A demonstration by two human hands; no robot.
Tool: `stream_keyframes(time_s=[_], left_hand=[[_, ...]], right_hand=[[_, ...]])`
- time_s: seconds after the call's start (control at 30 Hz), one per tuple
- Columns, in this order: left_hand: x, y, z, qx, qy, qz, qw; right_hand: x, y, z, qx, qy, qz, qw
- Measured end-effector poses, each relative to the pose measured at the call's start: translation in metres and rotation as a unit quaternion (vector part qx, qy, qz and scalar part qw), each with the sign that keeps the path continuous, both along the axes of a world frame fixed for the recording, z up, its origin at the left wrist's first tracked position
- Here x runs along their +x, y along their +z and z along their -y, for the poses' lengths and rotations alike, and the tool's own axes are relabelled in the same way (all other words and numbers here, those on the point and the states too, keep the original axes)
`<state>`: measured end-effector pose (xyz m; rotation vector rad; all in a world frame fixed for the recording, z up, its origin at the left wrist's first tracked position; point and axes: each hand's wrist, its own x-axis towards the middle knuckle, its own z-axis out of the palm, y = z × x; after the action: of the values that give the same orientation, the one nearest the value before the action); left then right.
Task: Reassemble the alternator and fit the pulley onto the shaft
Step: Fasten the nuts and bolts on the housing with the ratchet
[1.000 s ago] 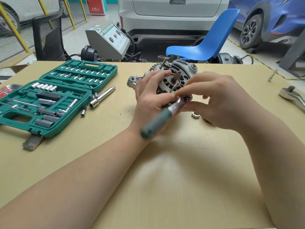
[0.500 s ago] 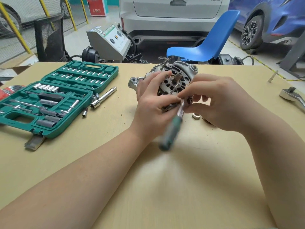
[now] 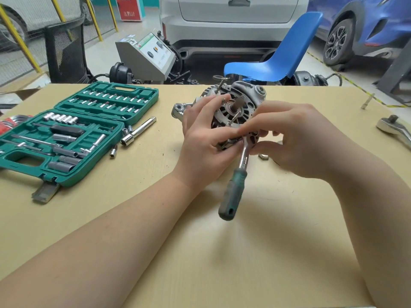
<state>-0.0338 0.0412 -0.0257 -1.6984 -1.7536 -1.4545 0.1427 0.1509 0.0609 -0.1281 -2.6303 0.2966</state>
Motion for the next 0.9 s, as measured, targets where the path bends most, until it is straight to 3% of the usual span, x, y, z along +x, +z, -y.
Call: stream_keyframes(time_s=[0.2, 0.37, 0.47, 0.67, 0.83, 0.9], left_hand=[[0.002, 0.001, -0.001, 0.005, 0.008, 0.003, 1.0], [0.0, -0.001, -0.003, 0.005, 0.004, 0.037, 0.999], [-0.003, -0.002, -0.003, 0.004, 0.004, -0.01, 1.0], [0.002, 0.001, -0.001, 0.008, 0.003, -0.003, 1.0], [0.003, 0.001, -0.001, 0.016, -0.007, 0.028, 0.999], [0.001, -0.001, -0.001, 0.004, 0.0, -0.002, 1.0]], right_hand=[[-0.011, -0.004, 0.002, 0.021, -0.079, -0.05, 0.995], [-0.006, -0.002, -0.001, 0.015, -0.024, -0.02, 0.999], [-0.002, -0.002, -0.002, 0.007, -0.007, -0.011, 1.0], [-0.013, -0.004, 0.003, 0.02, -0.086, -0.056, 0.995], [-0.007, -0.002, 0.001, 0.01, -0.029, -0.023, 0.999], [-0.003, -0.002, -0.001, 0.005, -0.015, -0.009, 1.0]])
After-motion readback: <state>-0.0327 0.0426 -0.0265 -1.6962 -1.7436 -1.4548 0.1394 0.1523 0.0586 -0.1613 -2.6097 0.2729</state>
